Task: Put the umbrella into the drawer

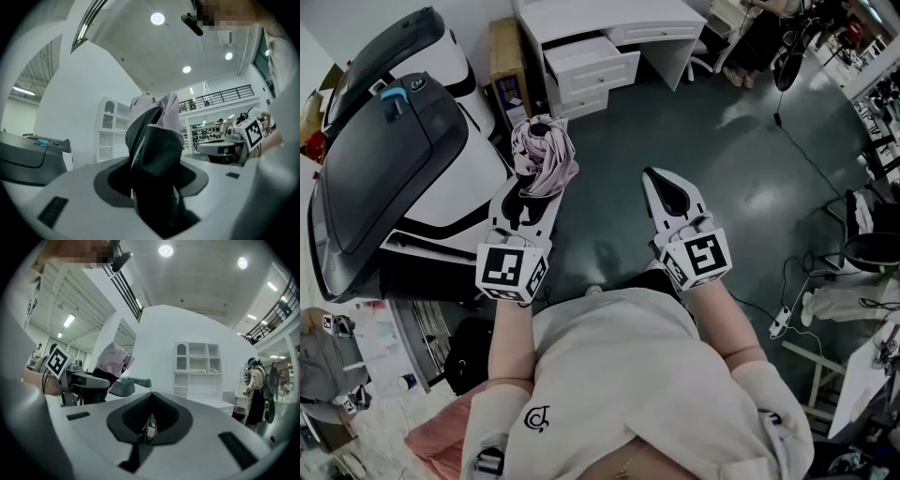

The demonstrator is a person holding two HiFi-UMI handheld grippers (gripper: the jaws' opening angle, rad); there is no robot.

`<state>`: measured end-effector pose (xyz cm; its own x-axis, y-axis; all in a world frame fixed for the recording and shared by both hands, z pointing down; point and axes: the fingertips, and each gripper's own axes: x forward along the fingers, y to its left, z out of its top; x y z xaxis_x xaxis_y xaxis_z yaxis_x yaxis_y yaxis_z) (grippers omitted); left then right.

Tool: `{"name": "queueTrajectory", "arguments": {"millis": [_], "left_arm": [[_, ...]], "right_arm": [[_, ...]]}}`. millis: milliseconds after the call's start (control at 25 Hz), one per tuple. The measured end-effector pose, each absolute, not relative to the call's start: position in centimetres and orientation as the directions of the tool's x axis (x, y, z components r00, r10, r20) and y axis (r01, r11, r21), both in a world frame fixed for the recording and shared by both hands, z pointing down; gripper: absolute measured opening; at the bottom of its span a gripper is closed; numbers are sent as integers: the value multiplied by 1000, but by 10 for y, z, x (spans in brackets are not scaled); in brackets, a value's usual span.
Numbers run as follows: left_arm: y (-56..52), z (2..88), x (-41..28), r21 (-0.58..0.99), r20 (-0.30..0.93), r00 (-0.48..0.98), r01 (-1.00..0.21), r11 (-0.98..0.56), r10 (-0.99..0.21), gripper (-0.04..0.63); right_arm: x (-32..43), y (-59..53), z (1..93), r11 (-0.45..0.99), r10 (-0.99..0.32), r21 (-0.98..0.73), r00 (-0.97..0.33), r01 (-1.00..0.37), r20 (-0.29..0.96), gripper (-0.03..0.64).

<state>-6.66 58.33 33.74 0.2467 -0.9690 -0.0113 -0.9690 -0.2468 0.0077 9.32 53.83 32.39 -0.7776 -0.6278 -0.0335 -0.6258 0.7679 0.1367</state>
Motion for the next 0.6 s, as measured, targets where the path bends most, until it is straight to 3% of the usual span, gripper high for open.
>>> {"name": "queueTrajectory", "arguments": {"millis": [600], "left_arm": [[589, 343, -90, 24, -6, 240, -971, -240, -971, 229]], "right_arm": [[82, 533, 331, 752, -656, 36, -753, -658, -55, 5]]}}
